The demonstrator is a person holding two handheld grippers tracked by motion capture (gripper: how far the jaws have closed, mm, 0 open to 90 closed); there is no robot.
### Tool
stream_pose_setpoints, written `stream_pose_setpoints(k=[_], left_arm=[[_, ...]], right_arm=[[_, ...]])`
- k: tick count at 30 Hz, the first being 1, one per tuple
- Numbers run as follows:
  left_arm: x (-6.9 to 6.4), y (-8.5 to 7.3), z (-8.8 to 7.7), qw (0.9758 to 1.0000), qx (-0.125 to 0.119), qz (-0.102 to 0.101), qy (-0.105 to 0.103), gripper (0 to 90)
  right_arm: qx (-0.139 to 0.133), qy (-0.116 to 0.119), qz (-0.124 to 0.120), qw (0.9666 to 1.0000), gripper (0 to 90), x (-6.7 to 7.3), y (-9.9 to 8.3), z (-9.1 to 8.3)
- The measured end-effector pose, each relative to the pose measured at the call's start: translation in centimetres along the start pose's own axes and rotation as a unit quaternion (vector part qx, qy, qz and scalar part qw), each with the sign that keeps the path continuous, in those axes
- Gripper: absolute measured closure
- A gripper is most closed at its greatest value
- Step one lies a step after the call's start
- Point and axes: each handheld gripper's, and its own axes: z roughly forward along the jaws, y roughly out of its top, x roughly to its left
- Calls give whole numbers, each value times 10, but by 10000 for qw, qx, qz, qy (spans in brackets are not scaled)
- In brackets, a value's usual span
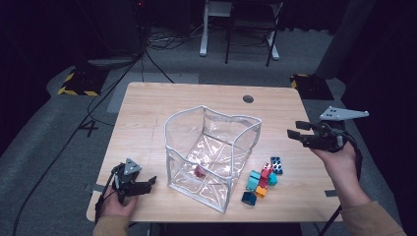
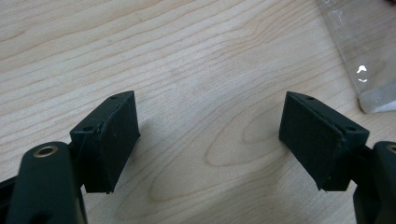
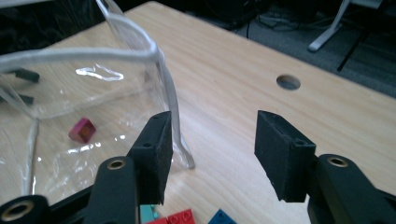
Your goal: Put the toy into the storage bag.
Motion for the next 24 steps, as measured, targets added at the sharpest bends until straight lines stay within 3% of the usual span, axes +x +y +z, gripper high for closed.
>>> stream_pose_setpoints(k=[10,13,24], left_arm=[[0,0,0,10000,1,-1,4,204],[0,0,0,10000,0,2,3,203],[0,-1,0,10000,1,3,10,203]], right_arm=[[410,-101,197,9989,474,-8,-32,27],[759,-172,266,9966,470,-16,-47,39],[1137,-99,620,9915,467,-18,-91,67]])
